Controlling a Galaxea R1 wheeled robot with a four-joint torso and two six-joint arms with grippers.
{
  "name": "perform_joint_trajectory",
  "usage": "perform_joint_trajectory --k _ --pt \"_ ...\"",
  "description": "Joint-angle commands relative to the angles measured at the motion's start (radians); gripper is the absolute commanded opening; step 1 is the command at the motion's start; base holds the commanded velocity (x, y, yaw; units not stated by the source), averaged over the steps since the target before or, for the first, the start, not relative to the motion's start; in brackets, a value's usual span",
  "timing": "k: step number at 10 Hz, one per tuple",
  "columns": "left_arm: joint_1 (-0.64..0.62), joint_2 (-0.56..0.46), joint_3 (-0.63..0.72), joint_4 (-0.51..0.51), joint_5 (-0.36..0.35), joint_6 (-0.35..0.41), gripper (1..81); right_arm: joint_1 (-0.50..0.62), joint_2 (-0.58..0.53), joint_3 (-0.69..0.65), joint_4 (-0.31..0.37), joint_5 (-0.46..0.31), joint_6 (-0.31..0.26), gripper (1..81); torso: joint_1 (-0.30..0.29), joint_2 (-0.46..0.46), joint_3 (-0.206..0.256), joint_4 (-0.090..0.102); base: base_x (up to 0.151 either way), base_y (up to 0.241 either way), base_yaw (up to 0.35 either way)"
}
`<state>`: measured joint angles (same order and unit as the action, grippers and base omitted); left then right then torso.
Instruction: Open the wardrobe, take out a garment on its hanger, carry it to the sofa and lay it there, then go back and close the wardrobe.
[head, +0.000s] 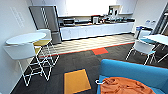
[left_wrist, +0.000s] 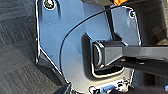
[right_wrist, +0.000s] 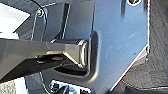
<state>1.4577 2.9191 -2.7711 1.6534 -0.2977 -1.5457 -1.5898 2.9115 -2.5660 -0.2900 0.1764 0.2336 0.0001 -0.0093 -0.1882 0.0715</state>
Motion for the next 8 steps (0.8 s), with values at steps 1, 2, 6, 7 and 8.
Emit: perform_joint_trajectory --k 1,2,6,7,8 --pt "-0.027 -0.020 -0.007 0.005 0.034 -0.001 81.1 0.020 -0.002 0.004 -0.005 -0.051 0.001 81.1 0.000 0.000 0.000 0.000 0.000 0.000 0.259" --pt "-0.027 -0.020 -0.007 0.005 0.034 -0.001 81.1 0.020 -0.002 0.001 -0.005 -0.051 0.003 81.1 0.000 0.000 0.000 0.000 0.000 0.000 0.259" --pt "-0.027 -0.011 -0.007 0.005 0.064 0.004 81.1 0.020 0.021 -0.037 -0.005 -0.051 0.009 81.1 0.000 0.000 0.000 0.000 0.000 0.000 0.259" --pt "-0.027 -0.009 -0.007 0.006 0.066 0.006 81.1 0.021 0.028 -0.049 -0.005 -0.051 0.009 81.1 0.000 0.000 0.000 0.000 0.000 0.000 0.259" --pt "-0.027 -0.006 -0.007 0.006 0.069 0.007 81.1 0.021 0.033 -0.062 -0.005 -0.049 0.009 81.1 0.000 0.000 0.000 0.000 0.000 0.000 0.259"
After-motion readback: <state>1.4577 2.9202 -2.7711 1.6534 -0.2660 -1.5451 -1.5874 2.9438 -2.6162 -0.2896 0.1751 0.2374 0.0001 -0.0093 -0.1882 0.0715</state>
